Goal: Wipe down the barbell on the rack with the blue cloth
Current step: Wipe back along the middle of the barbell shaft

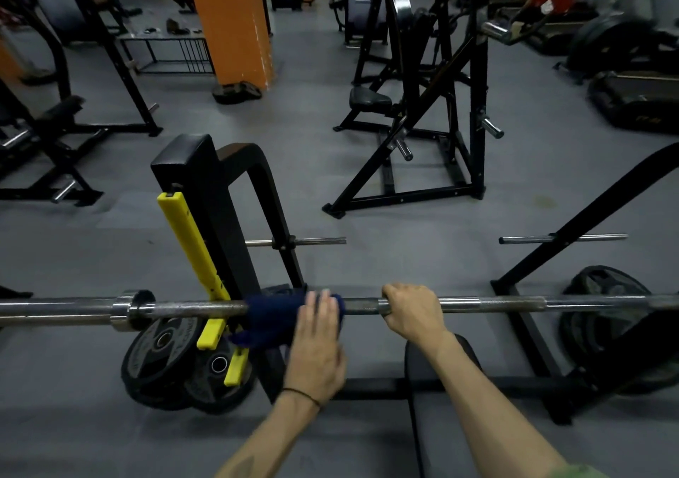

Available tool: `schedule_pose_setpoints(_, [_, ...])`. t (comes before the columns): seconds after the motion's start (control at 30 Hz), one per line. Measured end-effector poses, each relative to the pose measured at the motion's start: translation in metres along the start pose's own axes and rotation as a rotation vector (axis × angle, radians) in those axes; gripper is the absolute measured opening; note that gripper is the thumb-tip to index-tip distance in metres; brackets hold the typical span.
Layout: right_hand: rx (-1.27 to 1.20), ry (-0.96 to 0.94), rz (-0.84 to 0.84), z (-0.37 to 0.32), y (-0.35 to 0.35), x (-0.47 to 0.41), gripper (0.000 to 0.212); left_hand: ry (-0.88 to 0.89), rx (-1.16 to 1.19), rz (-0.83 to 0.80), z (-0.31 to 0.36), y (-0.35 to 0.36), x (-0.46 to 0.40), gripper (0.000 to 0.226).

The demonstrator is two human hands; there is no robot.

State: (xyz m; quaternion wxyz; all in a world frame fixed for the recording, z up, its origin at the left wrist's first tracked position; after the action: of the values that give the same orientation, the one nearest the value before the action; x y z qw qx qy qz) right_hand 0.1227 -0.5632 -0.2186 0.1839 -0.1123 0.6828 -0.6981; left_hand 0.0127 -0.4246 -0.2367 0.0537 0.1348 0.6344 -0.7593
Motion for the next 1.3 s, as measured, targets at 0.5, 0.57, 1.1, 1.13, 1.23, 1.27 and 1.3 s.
schedule_pose_setpoints(0.5, [0.003,-0.011,0.001,-0.004,0.002,0.000,0.033,-0.111,-0.036,-0.016,-0.047,-0.009,0.019,0.091])
schedule_pose_setpoints(0.57, [0.002,-0.013,0.022,-0.003,0.000,0.000,0.032,-0.020,0.024,-0.038,0.006,0.000,0.000,0.099])
schedule_pose_setpoints(1.1, [0.005,0.079,0.136,-0.004,-0.009,0.008,0.038,0.006,-0.018,-0.066,0.001,-0.002,-0.002,0.099])
schedule_pose_setpoints(1.13, [0.003,0.087,0.156,-0.004,-0.011,0.010,0.037,0.088,-0.007,-0.069,0.031,0.002,-0.011,0.098])
schedule_pose_setpoints(1.23, [-0.043,0.068,0.243,-0.003,-0.012,0.021,0.035,0.200,0.009,-0.087,0.075,0.012,-0.024,0.096])
schedule_pose_setpoints(1.27, [-0.062,0.046,0.254,-0.003,-0.011,0.025,0.043,0.186,-0.011,-0.083,0.071,0.011,-0.022,0.096])
schedule_pose_setpoints(1.3, [-0.067,0.020,0.260,-0.003,-0.008,0.028,0.053,0.160,-0.026,-0.079,0.059,0.009,-0.017,0.097])
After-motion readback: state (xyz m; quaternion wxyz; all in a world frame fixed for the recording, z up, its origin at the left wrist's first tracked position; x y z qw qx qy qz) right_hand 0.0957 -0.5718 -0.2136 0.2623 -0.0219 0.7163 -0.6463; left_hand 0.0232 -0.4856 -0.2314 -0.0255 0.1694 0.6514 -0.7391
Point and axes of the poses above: each hand's wrist, its own x-axis away from the middle knuckle, its own y-axis out of the palm, z = x × y, the point moved 10 cm from there along -x, towards the middle knuckle, and after that the axes turned 1 degree about -x, right-handed, at the moved point
